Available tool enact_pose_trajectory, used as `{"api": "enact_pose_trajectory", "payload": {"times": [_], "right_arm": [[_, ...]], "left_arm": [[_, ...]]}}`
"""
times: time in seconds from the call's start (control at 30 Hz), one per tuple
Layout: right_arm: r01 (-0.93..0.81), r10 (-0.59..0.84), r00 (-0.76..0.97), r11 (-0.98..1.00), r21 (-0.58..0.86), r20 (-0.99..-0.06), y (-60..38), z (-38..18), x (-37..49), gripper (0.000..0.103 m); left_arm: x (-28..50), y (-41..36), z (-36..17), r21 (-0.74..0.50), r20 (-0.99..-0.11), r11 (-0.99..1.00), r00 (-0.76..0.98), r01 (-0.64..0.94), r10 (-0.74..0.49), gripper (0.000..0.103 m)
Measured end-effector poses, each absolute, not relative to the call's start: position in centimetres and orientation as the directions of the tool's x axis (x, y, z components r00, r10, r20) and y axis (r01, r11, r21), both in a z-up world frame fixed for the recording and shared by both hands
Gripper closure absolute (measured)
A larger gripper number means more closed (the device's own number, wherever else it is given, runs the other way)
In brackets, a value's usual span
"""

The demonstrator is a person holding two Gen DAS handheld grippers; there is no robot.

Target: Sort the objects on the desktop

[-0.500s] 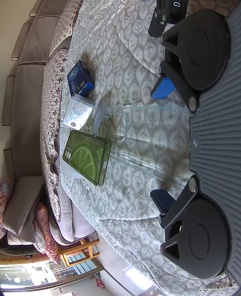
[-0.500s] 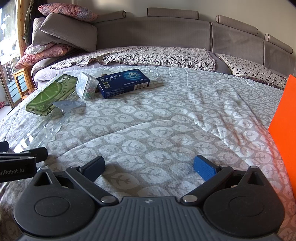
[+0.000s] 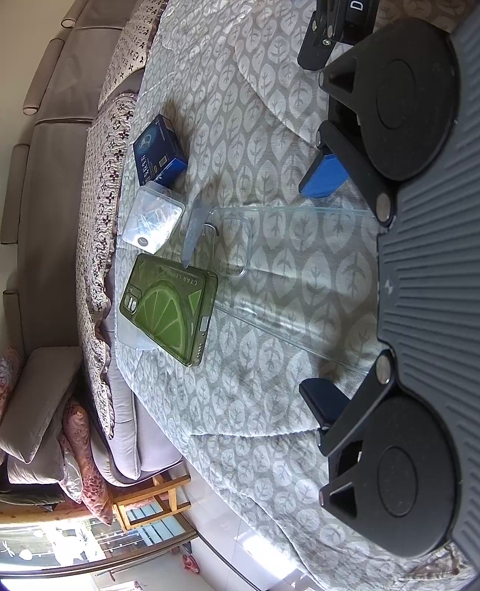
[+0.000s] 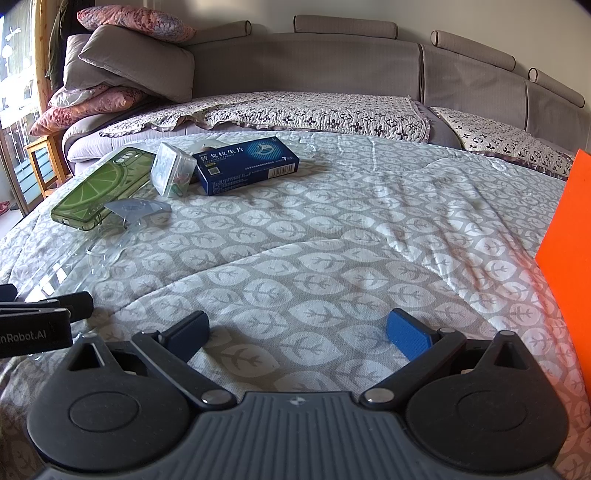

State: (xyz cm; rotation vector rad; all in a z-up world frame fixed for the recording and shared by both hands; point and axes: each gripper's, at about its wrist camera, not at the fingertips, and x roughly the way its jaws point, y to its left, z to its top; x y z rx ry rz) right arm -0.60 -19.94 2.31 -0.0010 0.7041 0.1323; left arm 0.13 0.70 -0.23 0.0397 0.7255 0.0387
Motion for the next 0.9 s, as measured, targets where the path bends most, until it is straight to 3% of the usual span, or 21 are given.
{"api": "enact_pose_trajectory", "payload": {"times": [0.37,0.6,0.9], "right_arm": [[-0.122,0.121,0.754,0.992,0.043,-0.645,-20.0,2.3,-0.6,0.000],[-0.127,0.132,0.759,0.990,0.053,-0.637,-20.1,2.6,-0.5,0.000],[-0.206,0.198,0.874,0.978,0.030,-0.444,-18.2,6.6,2.0,0.003]], "left_arm": [[0.1,0.9,-0.1,0.041,-0.661,0.999,0.749,-0.024,0.045,0.000],[-0.8,1.1,1.8,0.017,-0.560,1.000,0.828,0.009,0.002,0.000],[2.4,2.9,3.5,-0.026,-0.496,0.999,0.868,-0.040,0.022,0.000]]}}
